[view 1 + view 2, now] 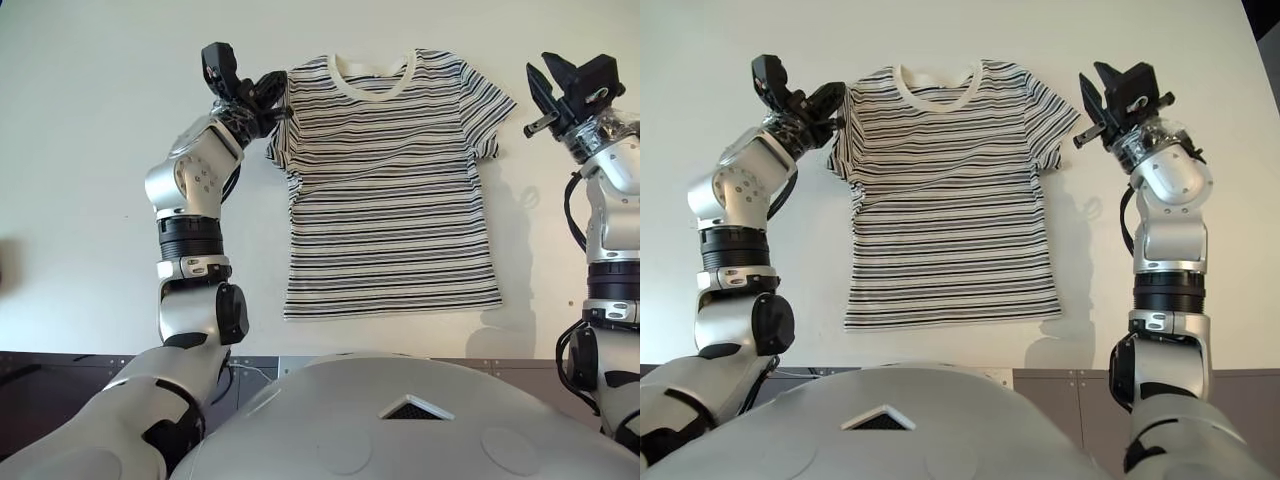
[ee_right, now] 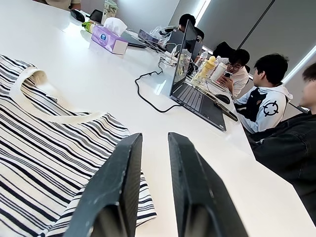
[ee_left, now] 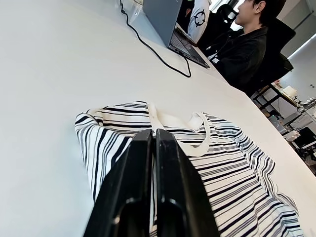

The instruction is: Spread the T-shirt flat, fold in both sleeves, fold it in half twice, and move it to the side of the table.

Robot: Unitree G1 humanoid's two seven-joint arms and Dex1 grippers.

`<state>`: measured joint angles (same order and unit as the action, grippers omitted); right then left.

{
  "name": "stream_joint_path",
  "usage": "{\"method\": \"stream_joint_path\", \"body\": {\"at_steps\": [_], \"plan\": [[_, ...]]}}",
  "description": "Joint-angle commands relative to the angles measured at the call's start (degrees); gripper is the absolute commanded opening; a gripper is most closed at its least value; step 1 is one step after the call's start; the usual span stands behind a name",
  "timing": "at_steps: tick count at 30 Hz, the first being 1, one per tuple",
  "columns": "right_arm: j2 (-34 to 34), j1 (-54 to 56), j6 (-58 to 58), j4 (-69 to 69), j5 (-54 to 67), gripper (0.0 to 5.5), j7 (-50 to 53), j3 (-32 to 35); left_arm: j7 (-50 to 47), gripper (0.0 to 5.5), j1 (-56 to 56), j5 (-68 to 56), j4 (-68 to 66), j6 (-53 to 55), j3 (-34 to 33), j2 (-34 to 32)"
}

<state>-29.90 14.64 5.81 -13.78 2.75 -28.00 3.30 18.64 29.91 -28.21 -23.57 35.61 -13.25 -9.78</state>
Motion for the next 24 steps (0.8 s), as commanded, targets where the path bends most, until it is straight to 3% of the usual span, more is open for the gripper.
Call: {"method": "stream_joint_path", "body": {"at_steps": [1,10,15,20,24], "plan": [[0.79,-0.69,-0.06,0.6,-0.79,0.95,0.59,-0.5,-3.94,0.15,6.21,3.7,-8.09,-1.71,1.54,2.62],[1.53,-1.3,-0.28,0.4,-1.76,0.95,0.78,-1.95,-4.85,0.15,10.6,12.54,-19.61,-6.97,7.57,5.25],[1.41,-1.68,-0.29,0.12,-1.62,0.95,0.83,-1.7,-4.24,0.89,11.49,14.13,-17.92,-9.87,7.92,4.34],[1.5,-0.81,-2.15,-1.04,-1.2,0.95,1.9,-0.7,0.33,1.14,8.86,10.88,-4.13,-8.49,7.36,3.42],[1.81,0.47,-10.39,-4.41,4.29,0.95,2.41,4.43,5.21,1.14,-4.82,17.03,12.74,-10.7,15.08,-3.45]]}}
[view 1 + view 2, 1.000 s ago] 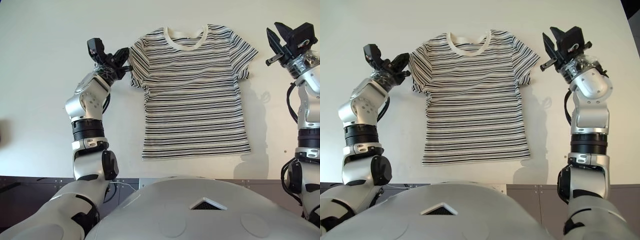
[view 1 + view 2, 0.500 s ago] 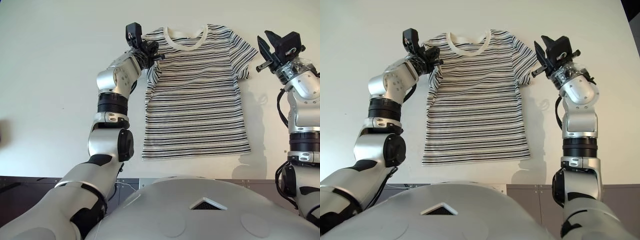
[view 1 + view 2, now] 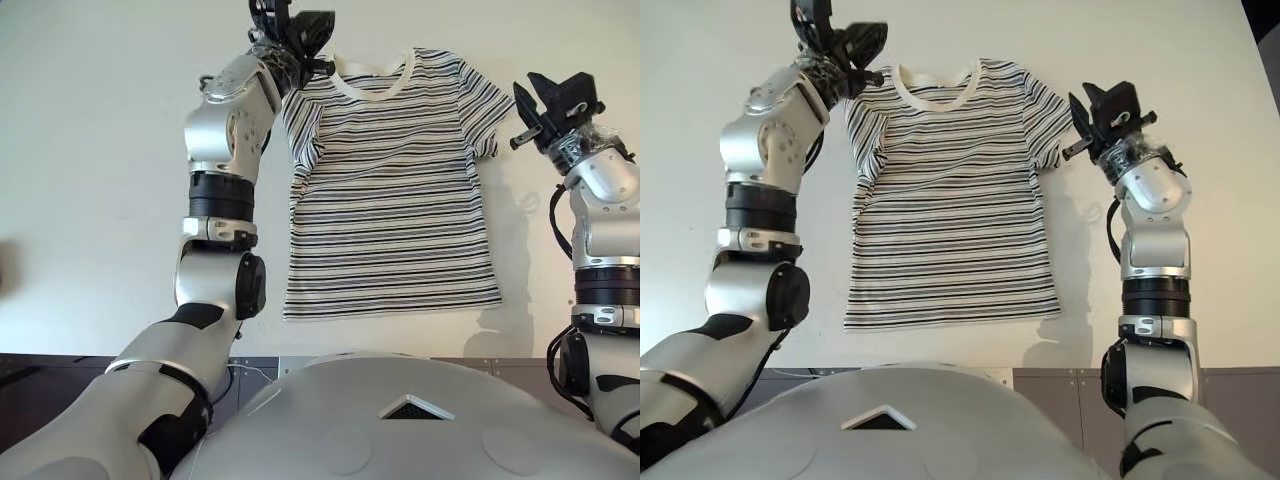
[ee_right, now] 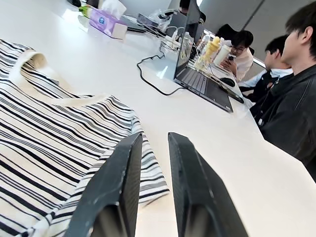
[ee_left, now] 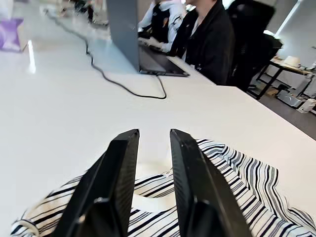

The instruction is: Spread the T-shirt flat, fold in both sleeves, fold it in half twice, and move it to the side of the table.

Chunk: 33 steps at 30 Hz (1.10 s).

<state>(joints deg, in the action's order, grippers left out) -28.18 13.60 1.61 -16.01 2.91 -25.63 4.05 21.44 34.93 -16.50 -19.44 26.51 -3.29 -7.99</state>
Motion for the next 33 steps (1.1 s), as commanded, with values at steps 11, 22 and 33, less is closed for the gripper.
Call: {"method": "stream_joint_path", "body": {"at_steps": [11,22,33], "plan": [[1.91,14.63,-23.67,-21.71,11.67,0.95,1.19,8.78,4.1,1.14,-23.48,23.54,6.79,-13.48,21.28,-12.17],[6.48,22.62,-26.69,-33.27,16.64,0.95,0.17,13.07,4.03,1.14,-21.6,23.57,4.63,-14.73,19.74,-10.16],[6.63,21.91,-22.53,-33.6,15.2,0.95,-1.25,12.81,4.63,1.14,-21.15,23.69,5.35,-13.46,19.19,-9.4]]}}
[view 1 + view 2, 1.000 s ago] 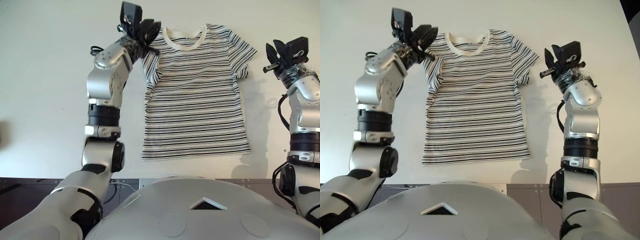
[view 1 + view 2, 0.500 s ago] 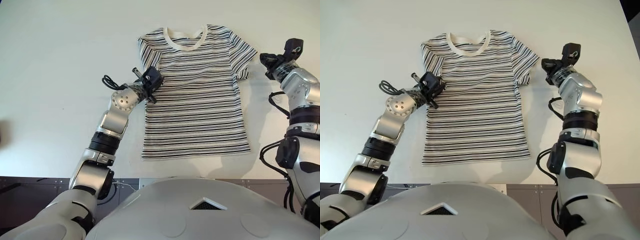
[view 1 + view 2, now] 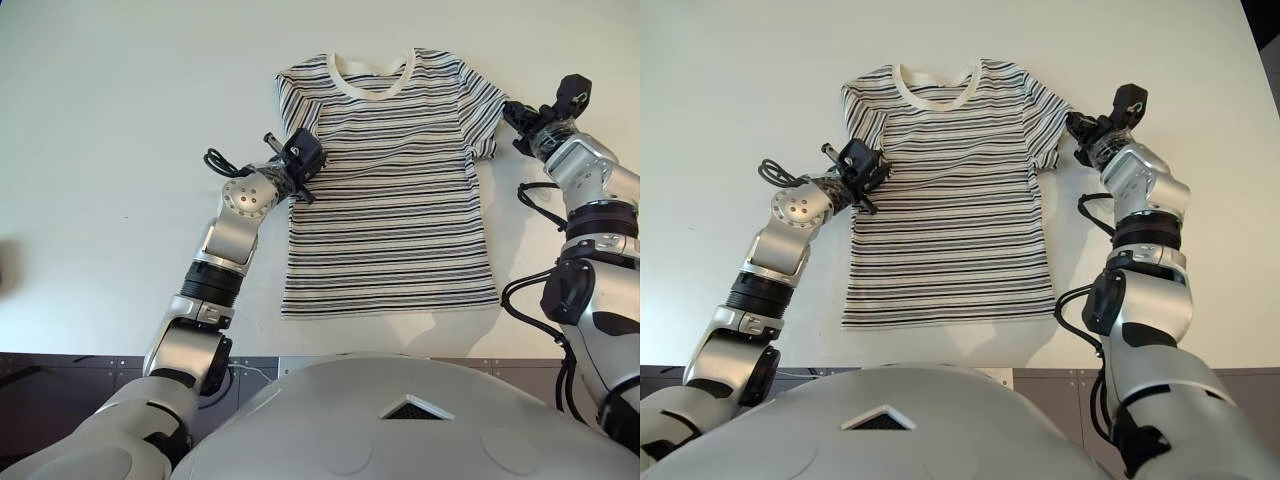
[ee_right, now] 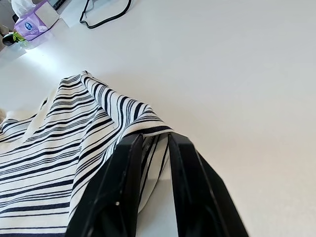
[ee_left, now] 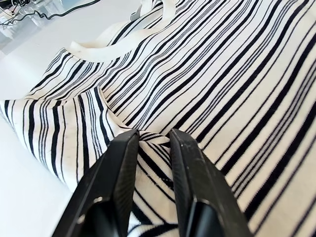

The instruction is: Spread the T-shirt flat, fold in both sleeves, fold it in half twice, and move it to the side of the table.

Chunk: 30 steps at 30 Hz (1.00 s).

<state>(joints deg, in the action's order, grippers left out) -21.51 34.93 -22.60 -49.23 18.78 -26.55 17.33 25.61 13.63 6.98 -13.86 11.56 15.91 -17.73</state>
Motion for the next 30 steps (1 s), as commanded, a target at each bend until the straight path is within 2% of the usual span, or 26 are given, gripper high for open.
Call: {"method": "stream_joint_path", "body": {"at_steps": [1,4,5,13,22,26,30], "plan": [[0.06,0.68,2.24,-0.64,-0.82,0.75,-0.53,-0.57,0.47,1.16,0.27,0.25,-0.22,1.57,0.0,0.45],[0.18,0.57,3.88,-1.38,-1.13,0.17,-0.87,-0.65,0.59,1.16,0.64,0.4,-0.36,1.59,-0.04,0.59],[0.19,0.38,4.25,-1.44,-1.14,0.13,-0.93,-0.66,0.67,1.16,0.76,0.44,-0.43,1.57,-0.07,0.55],[0.27,-0.16,5.08,-0.59,-0.51,0.13,-1.48,-0.41,0.71,1.16,1.2,0.69,-0.58,1.57,-0.11,0.55],[4.21,-2.6,-1.61,20.58,0.82,0.13,-1.43,-4.82,0.2,1.16,1.13,0.81,-0.67,1.55,-0.14,1.01],[1.33,-4.03,0.41,19.67,-1.53,0.13,-0.17,-4.74,-0.01,1.16,1.12,0.95,-0.69,1.52,0.05,1.43],[-3.19,-5.44,2.15,14.48,-3.04,0.75,-5.09,-5.57,-0.03,1.16,0.67,1.04,-0.47,1.45,-0.14,1.22]]}}
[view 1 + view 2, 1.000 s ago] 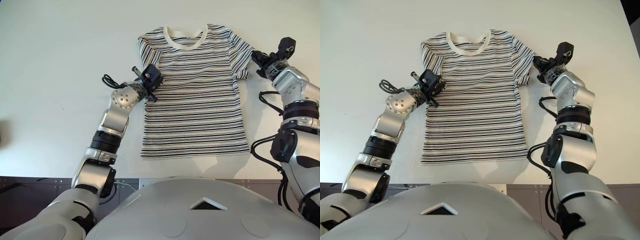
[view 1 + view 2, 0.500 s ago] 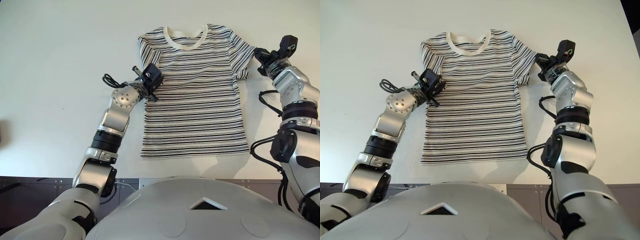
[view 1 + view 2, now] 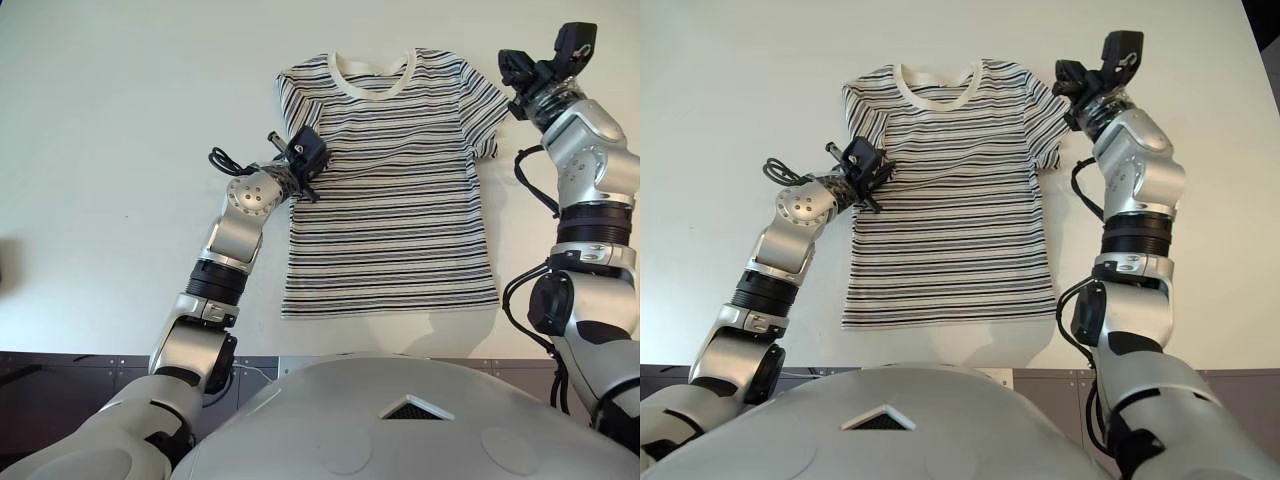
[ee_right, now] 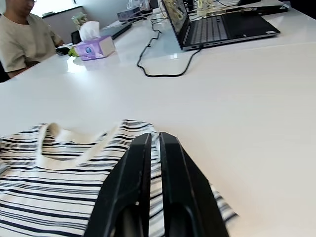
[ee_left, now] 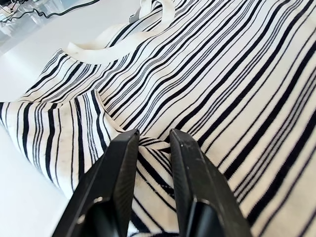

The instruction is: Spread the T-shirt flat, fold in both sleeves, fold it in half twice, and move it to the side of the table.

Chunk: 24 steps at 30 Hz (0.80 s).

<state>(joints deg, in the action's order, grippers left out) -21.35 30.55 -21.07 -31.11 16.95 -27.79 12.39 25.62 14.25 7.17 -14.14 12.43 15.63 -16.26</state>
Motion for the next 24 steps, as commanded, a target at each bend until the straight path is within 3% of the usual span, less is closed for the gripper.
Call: {"method": "stream_joint_path", "body": {"at_steps": [1,3,8,24], "plan": [[-4.36,-0.92,0.96,-4.88,-1.59,0.98,-5.41,-1.14,-0.01,1.16,0.05,0.88,-0.23,0.54,0.13,-0.33],[-5.95,0.38,1.63,-7.97,-2.14,1.22,-8.4,-1.74,0.0,1.16,0.07,0.91,-0.25,0.51,0.01,-0.54],[-8.06,5.14,3.64,-16.63,-3.12,1.22,-13.34,-2.68,0.12,1.16,0.32,1.03,-0.43,0.35,0.15,-0.58],[-6.26,14.0,14.21,-39.0,-7.4,1.22,-11.65,-1.57,2.31,1.16,1.67,1.49,-1.11,0.2,0.97,-1.01]]}}
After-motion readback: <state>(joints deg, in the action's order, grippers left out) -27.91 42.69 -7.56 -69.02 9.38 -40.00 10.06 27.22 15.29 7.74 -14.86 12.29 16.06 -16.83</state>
